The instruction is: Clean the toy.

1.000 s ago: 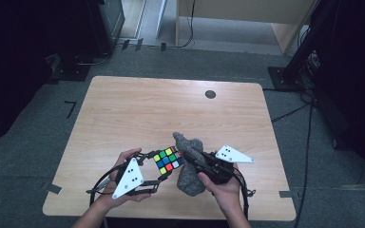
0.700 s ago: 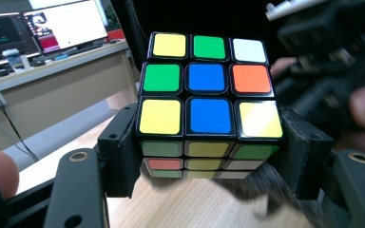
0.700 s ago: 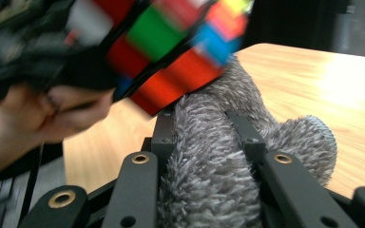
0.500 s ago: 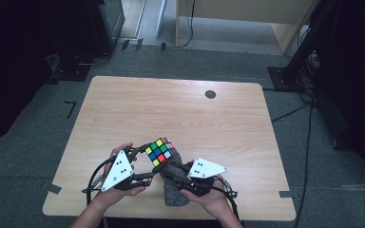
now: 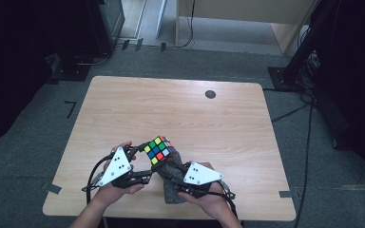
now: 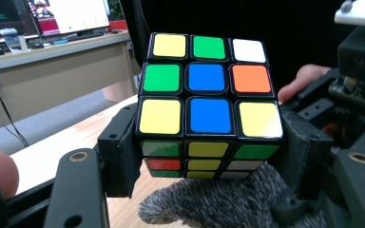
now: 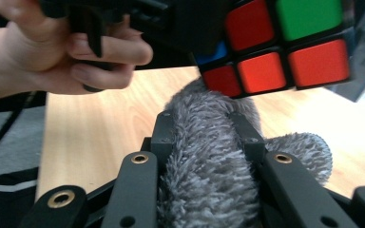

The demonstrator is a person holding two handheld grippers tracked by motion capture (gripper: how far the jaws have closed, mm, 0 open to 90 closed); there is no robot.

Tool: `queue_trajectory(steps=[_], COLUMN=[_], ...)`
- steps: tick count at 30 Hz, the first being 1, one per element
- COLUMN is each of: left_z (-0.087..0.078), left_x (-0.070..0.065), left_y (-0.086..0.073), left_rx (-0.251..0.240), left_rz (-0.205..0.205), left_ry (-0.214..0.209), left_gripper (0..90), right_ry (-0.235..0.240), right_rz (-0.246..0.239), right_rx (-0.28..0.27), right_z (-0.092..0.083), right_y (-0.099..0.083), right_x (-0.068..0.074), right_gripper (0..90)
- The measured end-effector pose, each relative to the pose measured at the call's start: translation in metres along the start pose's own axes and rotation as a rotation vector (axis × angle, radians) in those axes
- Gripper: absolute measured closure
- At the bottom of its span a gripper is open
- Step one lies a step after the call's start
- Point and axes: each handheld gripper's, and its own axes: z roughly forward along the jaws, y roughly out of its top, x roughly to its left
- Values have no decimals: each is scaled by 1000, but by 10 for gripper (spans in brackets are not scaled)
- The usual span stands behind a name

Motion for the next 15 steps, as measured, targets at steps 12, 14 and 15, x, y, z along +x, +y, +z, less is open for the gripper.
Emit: queue_trajectory(steps=[12,14,15], left_z=[0,0,0], left_x=[3,3,4], left_y=[1,1,1], left_rx=[-11,-17,-19], left_rz=[-47,-67,-81], left_ry=[-7,-6,-4], left_gripper=[345,345,346], right_ry=[0,12,22], right_rz=[28,35,43], right_rx=[-37,-40,-43], right_z=[3,5,6], right_y=[-3,-1,-1], right_x=[1,4,5], right_gripper=[685,680,678])
